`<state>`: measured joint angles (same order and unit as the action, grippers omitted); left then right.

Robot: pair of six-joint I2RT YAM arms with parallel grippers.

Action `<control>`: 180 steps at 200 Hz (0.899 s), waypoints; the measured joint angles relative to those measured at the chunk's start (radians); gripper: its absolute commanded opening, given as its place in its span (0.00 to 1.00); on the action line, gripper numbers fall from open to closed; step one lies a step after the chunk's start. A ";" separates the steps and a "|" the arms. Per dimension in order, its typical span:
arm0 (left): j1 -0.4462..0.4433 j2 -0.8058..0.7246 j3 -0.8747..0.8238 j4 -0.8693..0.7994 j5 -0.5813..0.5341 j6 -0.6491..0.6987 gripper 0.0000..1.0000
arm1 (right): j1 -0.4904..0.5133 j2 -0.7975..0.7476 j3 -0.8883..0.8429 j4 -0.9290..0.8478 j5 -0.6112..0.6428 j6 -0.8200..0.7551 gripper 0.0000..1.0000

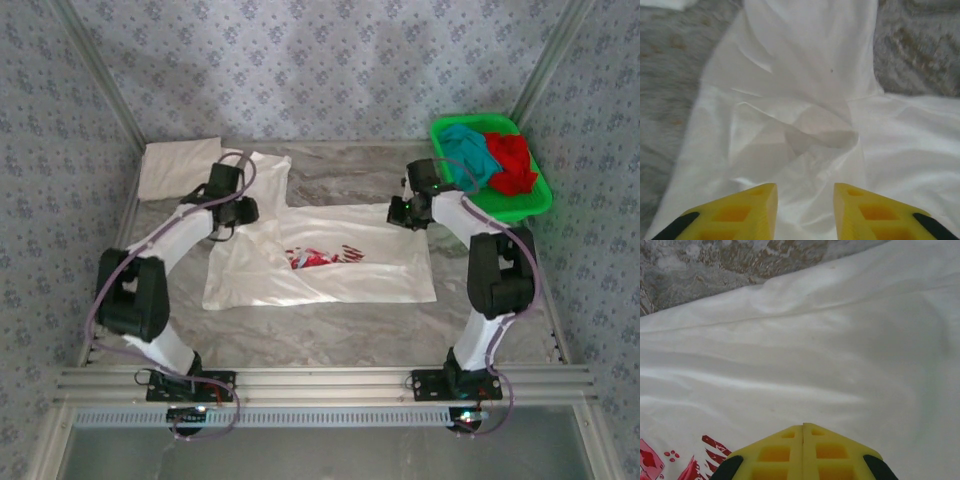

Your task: Fold and stack the t-shirts

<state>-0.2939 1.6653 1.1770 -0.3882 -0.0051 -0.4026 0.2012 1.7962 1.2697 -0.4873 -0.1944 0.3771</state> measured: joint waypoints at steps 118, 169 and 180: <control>-0.076 0.235 0.150 -0.021 -0.031 0.002 0.14 | 0.004 0.008 0.000 0.009 -0.056 0.026 0.00; -0.100 0.330 0.403 -0.054 -0.110 0.085 0.89 | 0.003 0.008 -0.005 0.014 -0.061 0.032 0.01; -0.100 0.334 0.414 -0.055 -0.125 0.098 0.87 | 0.003 0.008 -0.005 0.013 -0.066 0.034 0.02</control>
<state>-0.3943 1.9995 1.5906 -0.4431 -0.1299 -0.3046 0.2043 1.8046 1.2648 -0.4744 -0.2604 0.4107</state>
